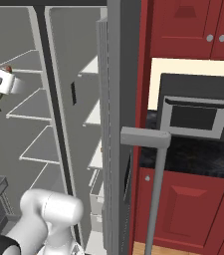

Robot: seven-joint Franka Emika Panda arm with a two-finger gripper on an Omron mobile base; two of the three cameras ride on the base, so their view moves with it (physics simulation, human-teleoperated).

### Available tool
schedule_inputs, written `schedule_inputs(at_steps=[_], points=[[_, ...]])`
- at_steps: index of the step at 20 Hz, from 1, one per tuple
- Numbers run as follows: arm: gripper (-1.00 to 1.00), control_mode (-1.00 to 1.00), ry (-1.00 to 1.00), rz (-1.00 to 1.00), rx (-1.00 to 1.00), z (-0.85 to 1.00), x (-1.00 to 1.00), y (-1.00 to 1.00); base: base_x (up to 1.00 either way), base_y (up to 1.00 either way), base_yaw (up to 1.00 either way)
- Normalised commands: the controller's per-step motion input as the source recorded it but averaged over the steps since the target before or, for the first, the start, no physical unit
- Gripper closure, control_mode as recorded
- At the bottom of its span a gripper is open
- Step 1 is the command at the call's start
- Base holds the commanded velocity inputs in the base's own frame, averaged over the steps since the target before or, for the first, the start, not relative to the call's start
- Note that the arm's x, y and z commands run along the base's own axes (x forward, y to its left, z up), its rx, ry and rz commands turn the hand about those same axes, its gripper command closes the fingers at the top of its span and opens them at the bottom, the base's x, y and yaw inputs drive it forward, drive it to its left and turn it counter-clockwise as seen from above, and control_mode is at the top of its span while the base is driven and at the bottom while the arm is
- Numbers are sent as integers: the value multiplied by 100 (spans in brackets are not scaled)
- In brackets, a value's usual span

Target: Pick up the frozen fish from the freezer, place it on any shelf in the fridge, and close the fridge and freezer doors when done.

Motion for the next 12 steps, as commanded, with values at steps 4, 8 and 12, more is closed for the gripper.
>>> schedule_inputs(at_steps=[4, 8, 12], points=[[100, -100, 4, 0, -15, -4, 62, 41, 0, 0, 0], [100, -100, -15, 3, -15, -38, 16, 17, 0, 0, 0], [100, -100, -16, 1, -10, -30, 44, 22, 0, 0, 0]])
